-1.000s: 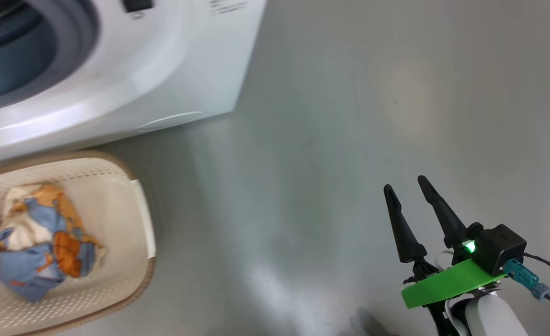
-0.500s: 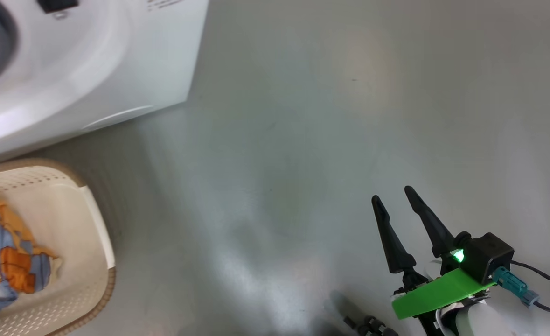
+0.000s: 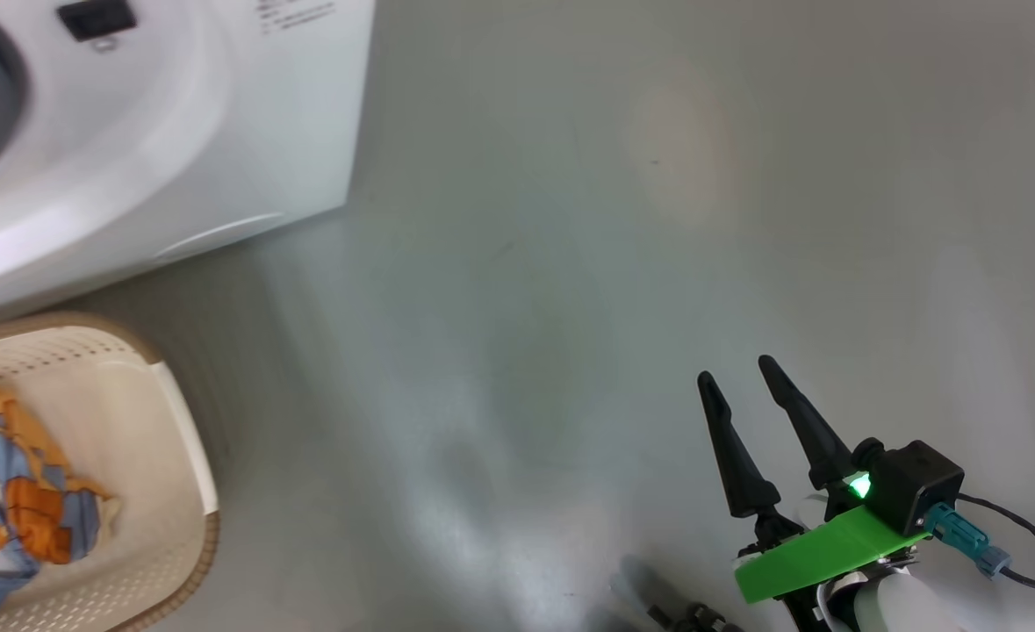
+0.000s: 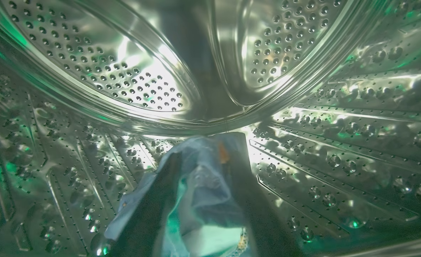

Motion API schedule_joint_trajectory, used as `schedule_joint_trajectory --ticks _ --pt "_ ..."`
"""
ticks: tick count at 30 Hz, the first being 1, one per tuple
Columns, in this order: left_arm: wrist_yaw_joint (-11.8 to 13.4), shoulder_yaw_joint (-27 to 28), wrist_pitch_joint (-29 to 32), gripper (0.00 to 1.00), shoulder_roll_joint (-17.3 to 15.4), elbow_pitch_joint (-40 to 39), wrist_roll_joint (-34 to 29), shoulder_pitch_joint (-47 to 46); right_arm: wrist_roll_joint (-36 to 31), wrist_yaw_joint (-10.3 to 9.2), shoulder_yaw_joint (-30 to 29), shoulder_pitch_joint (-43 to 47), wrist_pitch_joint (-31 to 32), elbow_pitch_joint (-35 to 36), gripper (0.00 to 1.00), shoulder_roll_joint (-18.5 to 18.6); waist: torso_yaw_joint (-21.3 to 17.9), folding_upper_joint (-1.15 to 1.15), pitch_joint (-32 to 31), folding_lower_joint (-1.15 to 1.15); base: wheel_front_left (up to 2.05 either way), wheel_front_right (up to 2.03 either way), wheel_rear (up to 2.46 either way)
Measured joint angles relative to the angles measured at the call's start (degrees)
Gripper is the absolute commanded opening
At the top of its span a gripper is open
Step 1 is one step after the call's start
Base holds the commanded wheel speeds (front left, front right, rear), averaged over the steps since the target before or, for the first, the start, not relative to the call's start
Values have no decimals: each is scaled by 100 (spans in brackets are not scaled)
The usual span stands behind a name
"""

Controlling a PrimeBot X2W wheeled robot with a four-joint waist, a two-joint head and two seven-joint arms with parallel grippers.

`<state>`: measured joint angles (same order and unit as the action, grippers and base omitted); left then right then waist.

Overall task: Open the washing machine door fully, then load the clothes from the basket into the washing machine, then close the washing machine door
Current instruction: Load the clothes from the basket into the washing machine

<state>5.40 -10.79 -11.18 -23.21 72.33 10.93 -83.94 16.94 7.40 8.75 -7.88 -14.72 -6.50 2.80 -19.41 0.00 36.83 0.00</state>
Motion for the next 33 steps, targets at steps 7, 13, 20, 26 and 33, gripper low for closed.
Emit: schedule_joint_trajectory --ticks 7,13,20,26,33 --pt "245 97 -119 100 333 125 220 254 33 0 -32 -7 0 -64 100 -7 219 0 -253 0 0 0 0" --pt "396 249 -253 100 676 153 485 598 33 0 -45 -25 0 -123 100 12 493 0 -517 0 0 0 0" --pt "468 266 -304 100 999 140 561 970 33 0 -143 -25 0 -160 100 59 816 0 -786 0 0 0 0" --pt "332 270 -325 100 1339 -99 706 1407 32 0 -237 -25 0 -163 100 114 1198 0 -1003 0 0 0 0" --pt "223 298 -345 100 1615 -967 714 2279 23 0 -401 -21 0 -164 100 134 1574 0 -1276 0 0 0 0"
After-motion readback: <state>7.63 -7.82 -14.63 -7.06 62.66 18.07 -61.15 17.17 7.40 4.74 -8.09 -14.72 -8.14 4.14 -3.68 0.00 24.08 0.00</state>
